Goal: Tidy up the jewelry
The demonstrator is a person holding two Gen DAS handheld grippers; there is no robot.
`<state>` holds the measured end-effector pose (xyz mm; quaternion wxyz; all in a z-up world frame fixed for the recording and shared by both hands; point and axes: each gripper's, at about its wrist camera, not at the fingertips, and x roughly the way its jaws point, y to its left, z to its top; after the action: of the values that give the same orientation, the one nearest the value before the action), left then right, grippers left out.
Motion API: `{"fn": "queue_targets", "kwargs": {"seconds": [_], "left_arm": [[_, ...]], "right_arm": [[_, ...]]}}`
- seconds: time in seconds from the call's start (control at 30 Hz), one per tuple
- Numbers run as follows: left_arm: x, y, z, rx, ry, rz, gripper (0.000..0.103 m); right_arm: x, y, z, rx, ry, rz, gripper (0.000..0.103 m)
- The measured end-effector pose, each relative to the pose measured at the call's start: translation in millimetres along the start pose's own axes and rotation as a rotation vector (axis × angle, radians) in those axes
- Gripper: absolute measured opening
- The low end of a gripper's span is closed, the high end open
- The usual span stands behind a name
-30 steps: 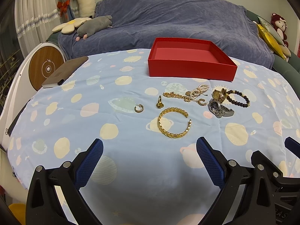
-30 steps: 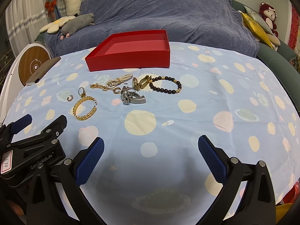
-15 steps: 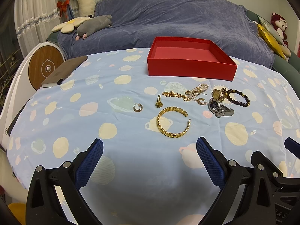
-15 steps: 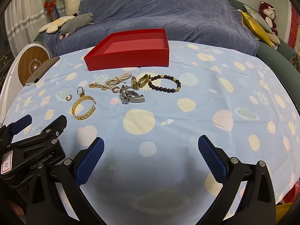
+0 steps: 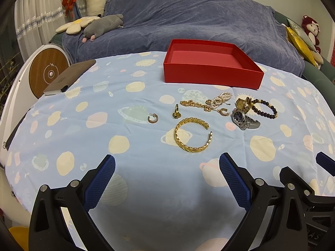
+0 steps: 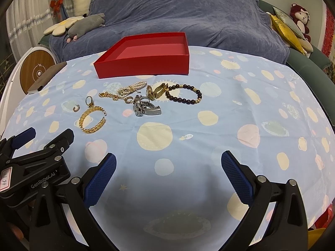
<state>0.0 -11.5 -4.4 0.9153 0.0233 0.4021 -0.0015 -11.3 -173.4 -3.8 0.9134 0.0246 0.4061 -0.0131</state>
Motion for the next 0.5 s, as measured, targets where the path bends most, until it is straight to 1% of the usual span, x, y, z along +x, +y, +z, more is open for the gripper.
{"fn": "queue_targets", "kwargs": {"seconds": [0.27,0.5], "left_arm": [[5,35,4,-0.084,0.032,-0.019,0.097],[10,57,4,-0.099,0.038,-0.018,0.097]], "right_arm": [[10,-10,4,0.024,0.014,0.003,0.098],[16,-12,5,0.024,0.030,0.015,0.098]]}}
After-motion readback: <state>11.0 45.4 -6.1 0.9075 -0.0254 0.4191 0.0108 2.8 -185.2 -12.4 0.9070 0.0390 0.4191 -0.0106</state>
